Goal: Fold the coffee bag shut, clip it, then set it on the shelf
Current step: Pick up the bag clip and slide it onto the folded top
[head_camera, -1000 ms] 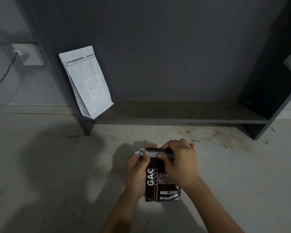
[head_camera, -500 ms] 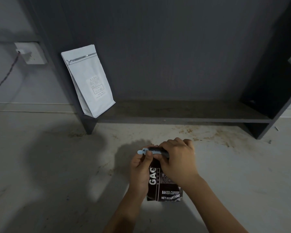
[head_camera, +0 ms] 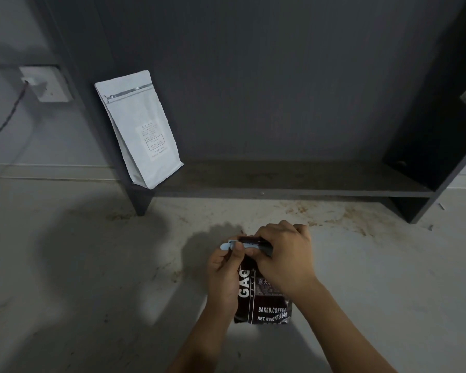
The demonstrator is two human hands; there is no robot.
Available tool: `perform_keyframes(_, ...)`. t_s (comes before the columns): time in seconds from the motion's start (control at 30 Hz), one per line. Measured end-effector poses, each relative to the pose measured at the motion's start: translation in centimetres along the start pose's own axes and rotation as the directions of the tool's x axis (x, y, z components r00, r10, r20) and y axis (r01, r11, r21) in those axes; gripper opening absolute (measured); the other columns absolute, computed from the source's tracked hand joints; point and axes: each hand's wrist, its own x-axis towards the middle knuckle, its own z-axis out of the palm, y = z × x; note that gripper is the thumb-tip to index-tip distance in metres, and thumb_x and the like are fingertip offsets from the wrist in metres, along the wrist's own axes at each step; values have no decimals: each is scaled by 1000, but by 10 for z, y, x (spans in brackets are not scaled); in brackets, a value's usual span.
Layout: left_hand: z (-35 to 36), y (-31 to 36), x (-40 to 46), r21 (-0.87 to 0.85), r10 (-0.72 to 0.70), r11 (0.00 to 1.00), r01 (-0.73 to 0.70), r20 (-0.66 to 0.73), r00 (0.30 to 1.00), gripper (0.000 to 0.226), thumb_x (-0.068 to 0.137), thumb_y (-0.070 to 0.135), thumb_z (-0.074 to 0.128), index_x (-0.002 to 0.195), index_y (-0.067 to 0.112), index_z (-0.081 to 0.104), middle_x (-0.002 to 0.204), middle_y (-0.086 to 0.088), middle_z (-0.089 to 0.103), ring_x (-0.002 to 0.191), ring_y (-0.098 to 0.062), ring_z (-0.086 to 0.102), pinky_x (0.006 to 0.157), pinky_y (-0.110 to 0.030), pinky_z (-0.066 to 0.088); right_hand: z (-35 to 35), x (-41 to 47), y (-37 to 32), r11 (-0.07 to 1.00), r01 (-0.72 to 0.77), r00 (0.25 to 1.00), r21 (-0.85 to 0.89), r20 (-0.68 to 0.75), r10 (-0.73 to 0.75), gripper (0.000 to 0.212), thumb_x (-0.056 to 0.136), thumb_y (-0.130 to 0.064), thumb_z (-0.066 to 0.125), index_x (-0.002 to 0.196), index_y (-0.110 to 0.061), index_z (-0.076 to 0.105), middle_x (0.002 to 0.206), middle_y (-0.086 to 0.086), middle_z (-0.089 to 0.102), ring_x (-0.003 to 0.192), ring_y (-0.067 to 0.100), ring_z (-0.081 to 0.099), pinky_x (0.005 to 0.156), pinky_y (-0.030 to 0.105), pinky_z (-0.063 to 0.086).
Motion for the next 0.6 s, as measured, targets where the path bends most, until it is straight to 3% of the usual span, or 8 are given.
perform_keyframes(0.17,-4,5,4,120,87,989,-88,20,996,69,60,61,72,87,-2,65,72,-5,73,70,-23,68,61,-27,55,1,3,2,1000,12,1000,-2,10,-12,22,67,-45,59,67,-23,63,64,-6,65,67,18,56,69,31,27)
perform_keyframes(0.33,-12,16,6,376,205,898,-229,103,973,20,79,43,56,85,28,67,80,8,74,74,-7,68,64,-15,51,-3,3,5,999,50,998,-10,47,-49,32,71,-51,54,80,-23,65,73,-4,68,76,19,57,74,30,29)
perform_keyframes(0.37,-15,17,6,445,236,857,-260,109,966,19,81,44,50,85,33,66,82,9,72,78,-7,67,68,-17,51,-5,2,6,998,63,997,7,50,-63,32,72,-50,55,84,-23,66,76,-4,69,77,19,58,75,30,31)
perform_keyframes(0.43,-21,19,8,606,321,717,-345,153,935,27,85,45,41,85,33,65,78,10,67,79,-10,64,72,-31,53,-9,0,10,991,85,995,99,42,-90,30,73,-42,64,96,-23,65,86,-3,72,81,18,61,79,29,37)
perform_keyframes(0.5,-28,21,10,757,419,496,-426,221,881,34,88,40,37,86,23,67,77,11,63,78,-13,62,72,-41,52,-15,-6,14,973,67,997,220,10,-71,34,74,-30,70,106,-21,62,97,-4,69,89,15,61,84,28,43)
perform_keyframes(0.6,-31,27,11,860,495,240,-450,290,819,40,88,34,36,89,13,69,80,-3,69,79,-23,63,73,-45,52,-22,-16,26,918,-98,987,384,-82,140,46,73,-24,73,115,-20,56,104,-12,58,95,4,55,81,13,40)
